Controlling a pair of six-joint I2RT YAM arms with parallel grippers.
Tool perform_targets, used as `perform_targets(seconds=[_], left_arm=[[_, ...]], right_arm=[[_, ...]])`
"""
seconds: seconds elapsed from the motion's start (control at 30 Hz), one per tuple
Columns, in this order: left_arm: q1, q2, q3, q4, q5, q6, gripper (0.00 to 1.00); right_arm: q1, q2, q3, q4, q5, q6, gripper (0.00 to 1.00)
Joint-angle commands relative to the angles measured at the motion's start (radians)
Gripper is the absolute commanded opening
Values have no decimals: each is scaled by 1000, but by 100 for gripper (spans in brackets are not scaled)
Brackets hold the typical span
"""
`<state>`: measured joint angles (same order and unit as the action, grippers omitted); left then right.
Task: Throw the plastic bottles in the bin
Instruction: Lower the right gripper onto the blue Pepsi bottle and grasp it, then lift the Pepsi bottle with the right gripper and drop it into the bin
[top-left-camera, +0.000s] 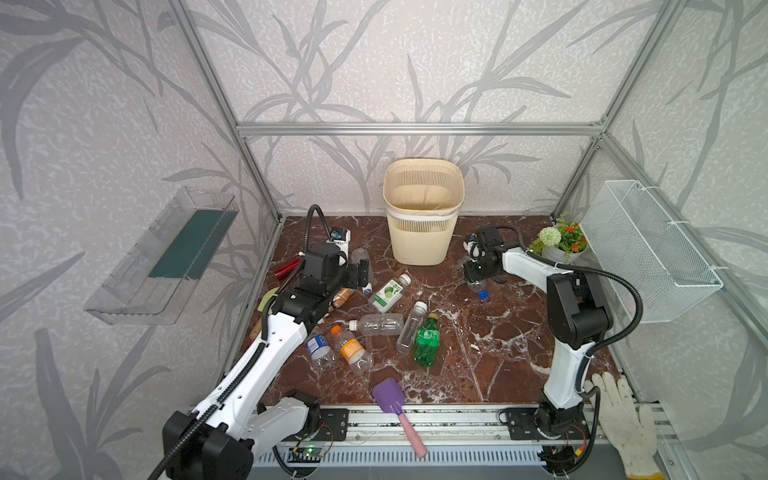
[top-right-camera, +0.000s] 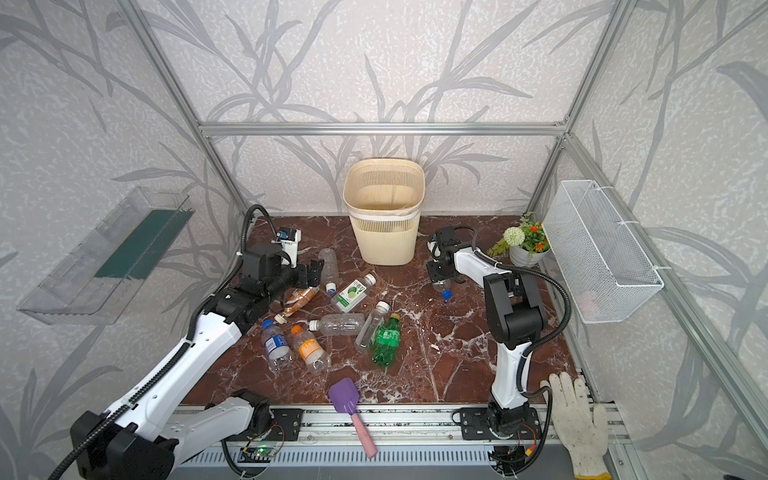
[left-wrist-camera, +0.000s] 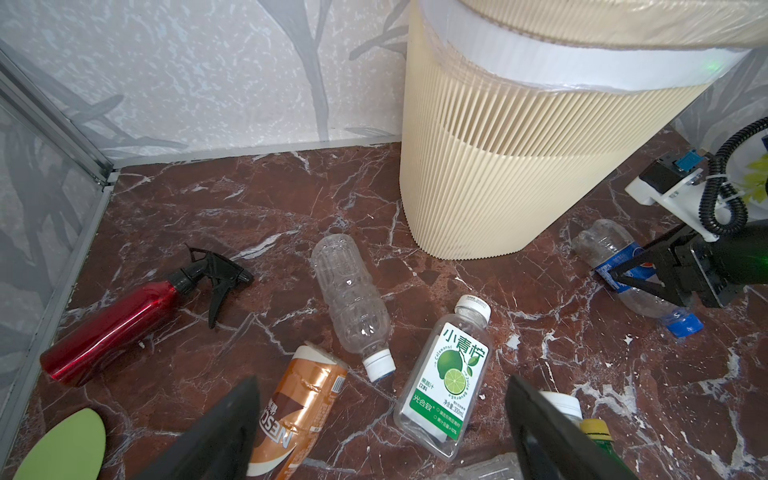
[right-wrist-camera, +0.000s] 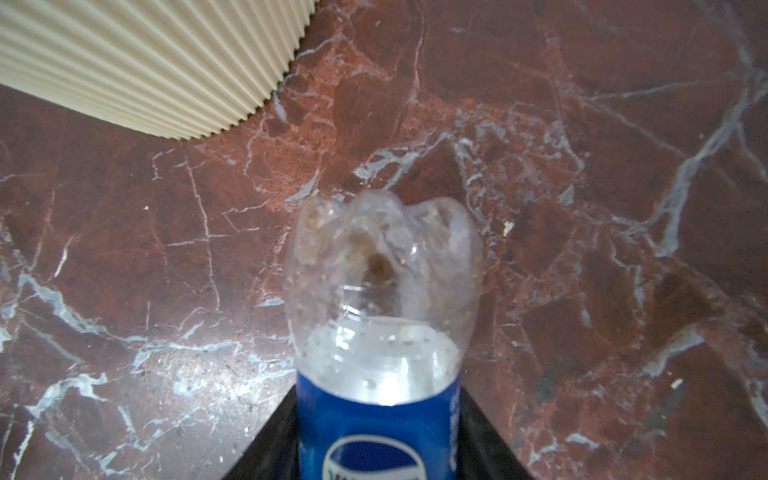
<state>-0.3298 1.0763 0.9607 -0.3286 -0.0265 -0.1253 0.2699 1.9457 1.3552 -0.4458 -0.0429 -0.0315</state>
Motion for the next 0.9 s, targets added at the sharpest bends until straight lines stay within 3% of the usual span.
perform_targets(seconds=[0.0,0.2,0.57,0.87], left_arm=[[0,-16,26,-4,-10,14,91],[-2,-17,26,-4,-5,17,91],[-5,-19,26,1,17,18,91],[-6,-22,19,10,15,21,91]], right_arm=[[-1,-105,-27,7,-2,28,50],[-1,-314,-152,133,-4,71,50],[4,-883,-558,745,-124,103,54],[26,-1144,-529,810,-64,61,54]])
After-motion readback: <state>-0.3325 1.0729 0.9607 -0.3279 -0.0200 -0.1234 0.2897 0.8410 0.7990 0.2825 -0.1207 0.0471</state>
